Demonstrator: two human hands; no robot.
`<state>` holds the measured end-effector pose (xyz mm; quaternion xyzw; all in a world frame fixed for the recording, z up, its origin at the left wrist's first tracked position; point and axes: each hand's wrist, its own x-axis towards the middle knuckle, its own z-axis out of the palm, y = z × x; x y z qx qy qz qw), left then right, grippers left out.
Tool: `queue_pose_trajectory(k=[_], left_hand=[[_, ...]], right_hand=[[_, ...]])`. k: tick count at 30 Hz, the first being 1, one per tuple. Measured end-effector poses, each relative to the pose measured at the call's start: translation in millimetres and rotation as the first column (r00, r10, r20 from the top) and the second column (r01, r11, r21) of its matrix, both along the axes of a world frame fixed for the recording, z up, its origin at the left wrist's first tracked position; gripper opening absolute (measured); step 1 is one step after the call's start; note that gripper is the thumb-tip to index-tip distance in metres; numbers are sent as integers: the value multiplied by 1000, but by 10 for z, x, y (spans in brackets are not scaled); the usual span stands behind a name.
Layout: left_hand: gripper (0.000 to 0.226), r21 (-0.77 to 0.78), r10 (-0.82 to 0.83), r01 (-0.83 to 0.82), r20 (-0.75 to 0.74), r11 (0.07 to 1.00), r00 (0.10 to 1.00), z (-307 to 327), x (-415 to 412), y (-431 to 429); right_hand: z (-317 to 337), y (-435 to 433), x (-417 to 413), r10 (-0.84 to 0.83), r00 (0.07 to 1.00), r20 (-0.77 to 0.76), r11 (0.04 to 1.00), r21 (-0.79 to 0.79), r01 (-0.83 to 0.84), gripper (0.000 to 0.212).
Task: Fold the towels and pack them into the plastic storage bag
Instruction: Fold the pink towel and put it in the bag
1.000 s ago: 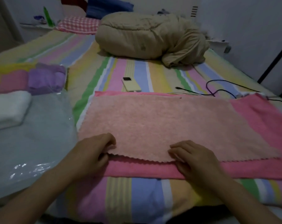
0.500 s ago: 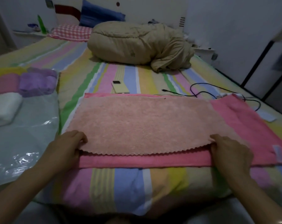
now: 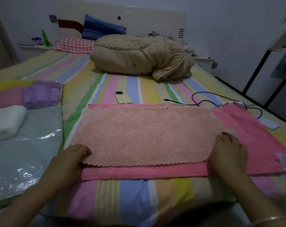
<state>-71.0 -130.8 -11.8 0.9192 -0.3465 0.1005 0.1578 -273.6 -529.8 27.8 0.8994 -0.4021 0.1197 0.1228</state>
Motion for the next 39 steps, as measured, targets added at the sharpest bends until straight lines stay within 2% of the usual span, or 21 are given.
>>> queue_pose_trajectory(k=[1, 3, 5, 7, 10, 14, 18, 21, 25, 28, 31, 35, 39], left_hand=[[42, -1, 1, -1, 6, 1000, 1000, 5, -5, -2], [45, 4, 0, 0, 7, 1000, 1000, 2, 1, -2], [46, -12, 2, -2, -14, 1000, 1000, 11, 10, -14], [41, -74, 30, -36, -69, 997, 997, 43, 10, -36], [39, -179, 66, -93, -152, 979, 986, 100, 10, -63], [28, -318, 109, -187, -249, 929, 962, 128, 11, -168], [10, -345, 199, -278, -247, 896, 948, 129, -18, -381], [31, -267, 290, -396, -360, 879, 887, 173, 54, -485], [57, -147, 332, -494, -575, 857, 747, 204, 209, -535], [54, -84, 325, -487, -643, 870, 693, 222, 268, -524], [49, -102, 247, -470, -744, 877, 621, 231, 259, -491], [46, -233, 82, -516, -852, 824, 517, 186, 248, -469], [51, -300, -15, -502, -869, 811, 495, 170, 203, -439]], right_hand=[[-4, 24, 69, 110, 993, 53, 994, 3, -110, 45], [0, 189, 235, 370, 914, 167, 928, -28, -371, 53], [51, 498, 389, 584, 764, 275, 795, -2, -607, 65], [98, 870, 488, 727, 582, 365, 599, 76, -797, 72], [85, 1267, 578, 849, 403, 341, 353, 202, -914, 69], [45, 1403, 691, 849, 383, 363, 220, 417, -882, 48], [111, 1298, 903, 802, 449, 395, 251, 459, -852, 41], [140, 1168, 1205, 723, 538, 433, 340, 456, -823, 38], [207, 1040, 1847, 667, 623, 410, 473, 413, -778, 33], [287, 1072, 2376, 655, 630, 416, 518, 360, -776, 34], [301, 1161, 2851, 694, 666, 275, 579, 336, -743, 38], [195, 1205, 3255, 687, 725, -49, 704, 291, -648, 51], [181, 1185, 3306, 619, 772, -141, 785, 143, -603, 63]])
